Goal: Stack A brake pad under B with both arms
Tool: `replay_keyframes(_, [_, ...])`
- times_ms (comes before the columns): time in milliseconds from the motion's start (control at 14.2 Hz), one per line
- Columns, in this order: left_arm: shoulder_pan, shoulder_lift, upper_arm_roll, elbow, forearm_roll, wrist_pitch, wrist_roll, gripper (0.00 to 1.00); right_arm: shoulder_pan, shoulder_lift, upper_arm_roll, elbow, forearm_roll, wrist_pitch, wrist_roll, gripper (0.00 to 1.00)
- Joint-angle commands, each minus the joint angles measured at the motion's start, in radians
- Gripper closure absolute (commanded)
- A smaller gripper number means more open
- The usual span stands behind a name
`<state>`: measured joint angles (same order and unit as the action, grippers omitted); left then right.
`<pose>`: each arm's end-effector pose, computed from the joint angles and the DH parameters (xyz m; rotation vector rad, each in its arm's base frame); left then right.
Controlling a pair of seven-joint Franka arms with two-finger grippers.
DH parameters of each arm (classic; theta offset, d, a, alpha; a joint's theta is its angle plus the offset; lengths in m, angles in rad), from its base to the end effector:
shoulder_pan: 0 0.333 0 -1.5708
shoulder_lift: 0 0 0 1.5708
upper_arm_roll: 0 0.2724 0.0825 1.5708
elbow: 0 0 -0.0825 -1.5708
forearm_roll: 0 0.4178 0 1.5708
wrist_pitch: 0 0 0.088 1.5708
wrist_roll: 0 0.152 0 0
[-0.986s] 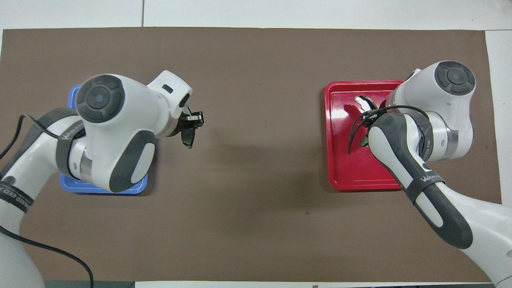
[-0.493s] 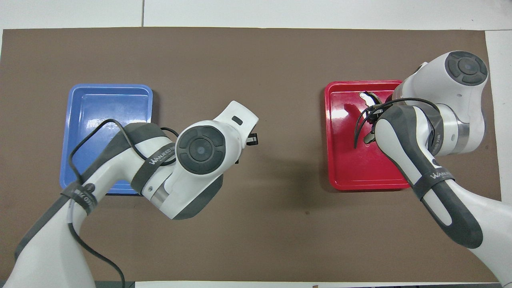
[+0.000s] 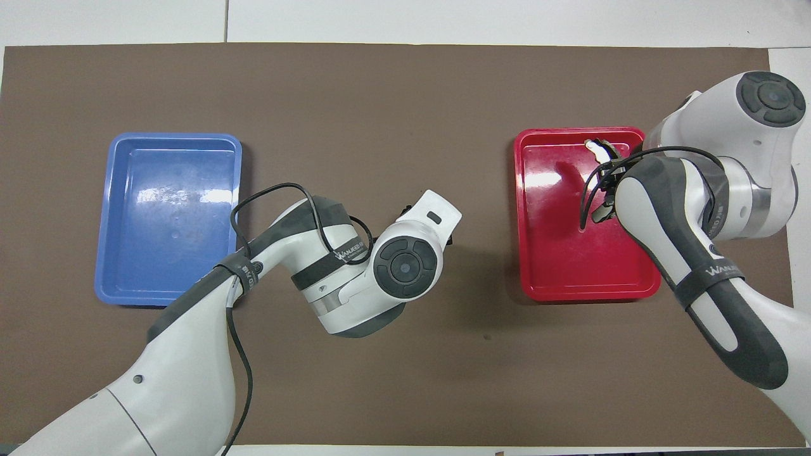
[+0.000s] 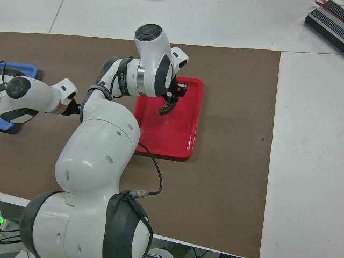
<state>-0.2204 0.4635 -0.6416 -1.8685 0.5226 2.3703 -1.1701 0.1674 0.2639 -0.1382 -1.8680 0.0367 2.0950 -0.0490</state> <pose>0.4515 -0.4872 0.2197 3.0565 0.0433 0.2887 0.6305 0.0223 0.2683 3.1353 0.0994 -0.0536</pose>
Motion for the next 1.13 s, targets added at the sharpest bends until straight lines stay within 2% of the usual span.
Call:
replay_keyframes(0, [-0.025,0.050,0.011,0.058,0.030,-0.011,-0.023,0.98,-0.008,-0.011,0.006,0.007,0.011,-0.023,-0.026,0.99])
replay_keyframes(704, [-0.025,0.112,0.013,0.071,0.063,0.000,-0.033,0.93,-0.009,-0.011,0.005,0.007,0.009,-0.033,-0.026,0.99])
replay_keyframes(775, [-0.025,0.112,0.013,0.074,0.077,0.000,-0.033,0.86,-0.009,-0.011,0.005,0.009,0.009,-0.033,-0.026,0.99])
replay_keyframes(845, [-0.024,0.112,0.014,0.074,0.080,0.000,-0.033,0.74,-0.009,-0.011,0.005,0.009,0.009,-0.033,-0.026,0.99])
replay_keyframes(986, [-0.023,0.112,0.014,0.077,0.082,-0.005,-0.033,0.39,-0.009,-0.011,0.005,0.009,0.009,-0.033,-0.026,0.99])
replay_keyframes(1056, [-0.023,0.112,0.016,0.092,0.082,-0.014,-0.031,0.25,-0.009,-0.011,0.005,0.009,0.009,-0.033,-0.026,0.99])
